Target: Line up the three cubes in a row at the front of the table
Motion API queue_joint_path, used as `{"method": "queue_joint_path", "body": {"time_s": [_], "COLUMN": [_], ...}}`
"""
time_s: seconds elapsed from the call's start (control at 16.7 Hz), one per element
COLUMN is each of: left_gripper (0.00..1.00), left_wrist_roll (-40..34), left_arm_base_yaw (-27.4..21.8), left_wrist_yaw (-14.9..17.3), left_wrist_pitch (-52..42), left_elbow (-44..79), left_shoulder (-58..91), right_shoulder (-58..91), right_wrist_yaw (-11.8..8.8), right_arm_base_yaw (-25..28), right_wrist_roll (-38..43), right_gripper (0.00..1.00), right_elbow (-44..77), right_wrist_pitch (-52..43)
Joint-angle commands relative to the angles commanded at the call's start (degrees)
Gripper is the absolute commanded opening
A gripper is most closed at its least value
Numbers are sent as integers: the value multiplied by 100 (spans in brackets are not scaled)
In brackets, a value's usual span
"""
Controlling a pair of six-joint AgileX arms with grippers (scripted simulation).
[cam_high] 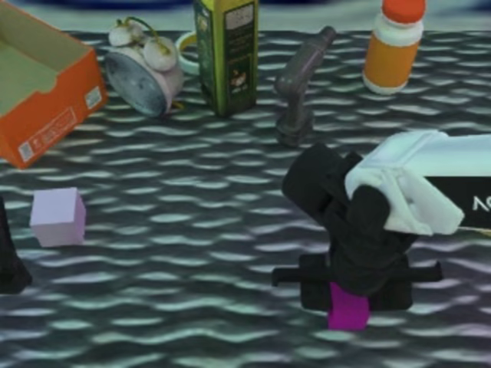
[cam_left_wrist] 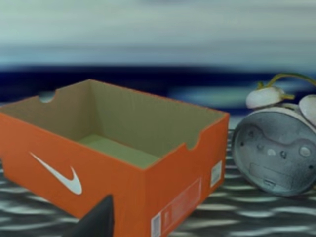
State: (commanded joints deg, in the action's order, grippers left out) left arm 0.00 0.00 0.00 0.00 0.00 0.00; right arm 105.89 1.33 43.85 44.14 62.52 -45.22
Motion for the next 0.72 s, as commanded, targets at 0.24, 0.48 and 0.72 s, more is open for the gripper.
{"method": "queue_joint_path", "body": {"time_s": [0.24, 0.48, 0.72], "left_gripper": [100, 100, 100], "left_wrist_roll": [0, 0, 0], "left_arm_base_yaw": [0, 0, 0], "left_wrist_yaw": [0, 0, 0], "left_wrist_pitch": [0, 0, 0], "left_elbow": [0, 0, 0], "left_shoulder": [0, 0, 0], "right_shoulder": [0, 0, 0], "right_wrist_yaw": [0, 0, 0], "right_arm_base_yaw": [0, 0, 0], "right_wrist_roll": [0, 0, 0], "right_gripper": [8, 38, 68], "right_elbow": [0, 0, 0], "right_wrist_pitch": [0, 0, 0]}}
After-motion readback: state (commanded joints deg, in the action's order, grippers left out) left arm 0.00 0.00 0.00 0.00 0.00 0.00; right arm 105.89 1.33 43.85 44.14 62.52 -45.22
